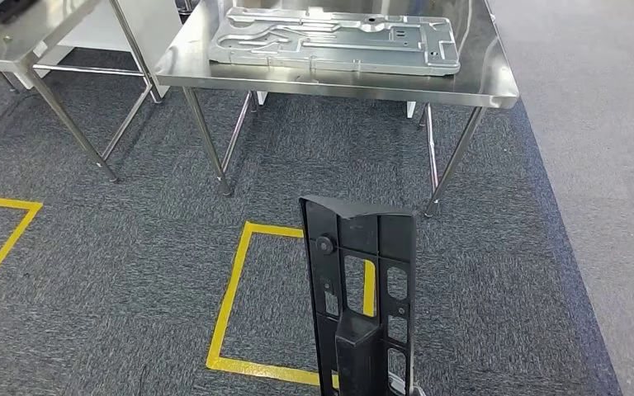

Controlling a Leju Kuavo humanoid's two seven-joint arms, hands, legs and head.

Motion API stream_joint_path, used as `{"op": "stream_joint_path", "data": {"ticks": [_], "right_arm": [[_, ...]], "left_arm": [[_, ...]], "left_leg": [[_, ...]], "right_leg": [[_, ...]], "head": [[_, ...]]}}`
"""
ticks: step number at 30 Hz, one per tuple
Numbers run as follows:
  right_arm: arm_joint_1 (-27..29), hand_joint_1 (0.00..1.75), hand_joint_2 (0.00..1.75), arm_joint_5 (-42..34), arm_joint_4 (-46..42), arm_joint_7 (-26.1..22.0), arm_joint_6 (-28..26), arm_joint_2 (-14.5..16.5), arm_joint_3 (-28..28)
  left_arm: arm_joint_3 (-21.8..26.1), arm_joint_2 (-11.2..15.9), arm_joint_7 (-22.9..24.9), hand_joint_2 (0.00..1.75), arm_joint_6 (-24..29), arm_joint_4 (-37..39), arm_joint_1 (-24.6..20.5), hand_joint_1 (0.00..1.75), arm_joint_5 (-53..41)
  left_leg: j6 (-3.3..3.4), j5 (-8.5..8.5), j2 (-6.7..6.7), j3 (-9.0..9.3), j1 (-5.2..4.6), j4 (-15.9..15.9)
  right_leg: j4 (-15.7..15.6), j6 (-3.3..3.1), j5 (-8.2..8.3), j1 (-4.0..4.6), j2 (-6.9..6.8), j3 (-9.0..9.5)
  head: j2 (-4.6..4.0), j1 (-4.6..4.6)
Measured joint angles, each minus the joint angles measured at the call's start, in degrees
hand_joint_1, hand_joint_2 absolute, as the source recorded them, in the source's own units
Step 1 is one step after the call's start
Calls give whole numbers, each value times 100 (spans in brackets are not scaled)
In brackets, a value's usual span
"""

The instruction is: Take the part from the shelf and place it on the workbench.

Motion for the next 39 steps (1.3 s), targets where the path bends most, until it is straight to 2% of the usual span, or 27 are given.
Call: {"op": "stream_joint_path", "data": {"ticks": [2, 3, 4, 6, 8, 10, 12, 14, 16, 17, 18, 19, 20, 21, 23, 24, 25, 27, 28, 29, 31, 33, 34, 36, 37, 38, 39], "right_arm": [[2, 175, 175, 1, 1, 23, -39, -4, 16], [3, 175, 175, 1, 1, 39, -70, -4, 23], [3, 175, 175, 3, 2, 63, -109, -4, 29], [2, 175, 175, 76, 2, 159, -250, -4, 39], [5, 175, 175, 210, -5, 286, -415, -4, 37], [10, 175, 175, 292, -30, 369, -497, -4, 35], [2, 175, 175, 315, -54, 404, -517, -4, 35], [-9, 175, 175, 371, -62, 432, -561, 27, 34], [-1, 175, 175, 592, -68, 542, -716, 74, 13], [16, 175, 175, 780, -82, 642, -822, 88, -18], [36, 175, 175, 1006, -112, 760, -921, 93, -71], [54, 175, 175, 1271, -166, 879, -1013, 96, -152], [66, 175, 175, 1551, -241, 1011, -1092, 96, -255], [68, 175, 175, 1863, -347, 1160, -1153, 98, -404], [21, 175, 175, 2451, -565, 1469, -1217, 124, -790], [-36, 175, 175, 2751, -666, 1632, -1224, 143, -1040], [-132, 175, 175, 3047, -729, 1787, -1228, 166, -1308], [-441, 175, 175, 3737, -786, 2101, -1249, 194, -1899], [-654, 175, 175, 4126, -773, 2246, -1275, 203, -2191], [-893, 175, 175, 4535, -738, 2378, -1306, 207, -2460], [-1391, 175, 175, 5451, -587, 2631, -1352, 208, -2915], [-1793, 175, 175, 6282, -370, 2852, -1342, 209, -3202], [-1957, 175, 175, 6621, -259, 2951, -1315, 210, -3273], [-2293, 175, 175, 7255, 2, 3155, -1209, 220, -3325], [-2460, 175, 175, 7521, 138, 3247, -1144, 227, -3326], [-2619, 175, 175, 7758, 275, 3333, -1076, 238, -3324], [-2761, 175, 175, 7936, 395, 3400, -1015, 252, -3317]], "left_arm": [[1, 8, 14, 175, -1, 1, 15, 0, -4], [2, 12, 25, 175, -2, 1, 29, 0, -8], [3, 16, 38, 175, -4, 1, 40, 0, -13], [4, 25, 67, 175, -14, 9, 53, 0, -29], [4, 32, 96, 175, -26, 22, 45, 0, -51], [5, 37, 106, 175, -34, 27, 32, 0, -62], [5, 40, 104, 175, -35, 29, 20, 0, -63], [4, 43, 103, 175, -36, 31, 2, 0, -70], [4, 50, 104, 175, -42, 31, -1, 0, -85], [4, 56, 103, 175, -52, 31, 6, 0, -96], [4, 62, 99, 175, -68, 31, 16, 0, -108], [4, 69, 91, 175, -86, 31, 25, 0, -123], [3, 74, 83, 175, -104, 31, 31, 0, -143], [1, 74, 77, 175, -121, 34, 35, 0, -172], [-8, 68, 73, 175, -150, 57, 16, 0, -255], [-22, 67, 71, 175, -165, 69, 10, 0, -304], [-40, 70, 68, 175, -182, 78, 2, 0, -355], [-106, 107, 63, 175, -210, 79, -2, 0, -464], [-141, 120, 61, 175, -219, 80, -21, 0, -515], [-176, 133, 62, 175, -222, 80, -46, 0, -558], [-245, 145, 72, 175, -220, 81, -91, 0, -634], [-311, 170, 84, 175, -217, 81, -87, 0, -697], [-341, 183, 86, 175, -216, 81, -74, 0, -719], [-404, 207, 79, 175, -219, 82, -49, 0, -765], [-431, 215, 66, 175, -223, 86, -47, 0, -783], [-456, 220, 43, 175, -227, 90, -53, 0, -805], [-480, 221, 15, 175, -228, 93, -59, 0, -820]], "left_leg": [[-41, -273, 2, -429, 12, 409], [-57, -303, 3, -536, 19, 382], [-66, -204, 4, -570, 27, 207], [-66, 347, 17, -519, 39, -392], [11, 679, 43, -456, 24, -755], [135, 676, 41, -393, 15, -800], [234, 694, 18, -281, 22, -847], [309, 653, 12, -178, 13, -881], [357, 597, 8, -117, -8, -891], [371, 559, 0, -82, -24, -892], [377, 513, -10, -39, -44, -893], [382, 467, -18, 15, -66, -894], [387, 420, -23, 72, -90, -898], [395, 375, -26, 126, -105, -904], [374, 296, -44, 209, -117, -937], [352, 298, -50, 263, -114, -938], [315, 325, -52, 317, -115, -939], [260, 383, -40, 401, -129, -840], [229, 360, -39, 364, -128, -715], [199, 281, -40, 257, -115, -508], [110, 3, -40, -133, -48, 33], [6, -157, -37, -475, 25, 300], [-44, -76, -35, -537, 60, 192], [-143, 423, -12, -496, 128, -374], [-161, 636, 10, -483, 133, -626], [-130, 787, 29, -475, 125, -775], [-66, 844, 44, -485, 105, -814]], "right_leg": [[0, 1, -96, -4, 11, 103], [0, 11, -152, -9, 20, 173], [0, 26, -212, -16, 29, 250], [9, 83, -343, -24, 34, 406], [5, 165, -463, -12, 44, 503], [47, 253, -491, 2, 54, 572], [241, 308, -481, -7, 39, 573], [705, 322, -600, -7, 28, 305], [1305, 314, -867, 8, 27, -171], [1491, 299, -976, 14, 27, -380], [1521, 276, -999, 27, 26, -516], [1397, 236, -912, 47, 26, -571], [1127, 168, -696, 84, 26, -553], [812, 71, -384, 137, 34, -500], [382, -103, -39, 249, 79, -416], [266, -161, 17, 287, 107, -379], [189, -190, -16, 301, 127, -322], [-18, -218, 58, 255, 136, -106], [-73, -218, 68, 223, 130, -9], [-106, -205, 58, 192, 122, 60], [-115, -164, 7, 152, 112, 126], [-111, -86, -71, 96, 113, 201], [-106, -41, -123, 59, 115, 252], [-79, 63, -248, -13, 116, 363], [-57, 119, -308, -36, 114, 406], [-44, 179, -363, -42, 109, 431], [-36, 229, -401, -41, 99, 452]], "head": [[0, -1], [0, -1], [0, 0], [0, 0], [0, 0], [0, 0], [0, 1], [0, 2], [0, 2], [0, 2], [0, 2], [0, 2], [0, 2], [0, 1], [0, 1], [0, 4], [0, 8], [0, 14], [0, 13], [0, 14], [0, 13], [0, 13], [0, 13], [0, 13], [0, 13], [0, 13], [0, 12]]}}
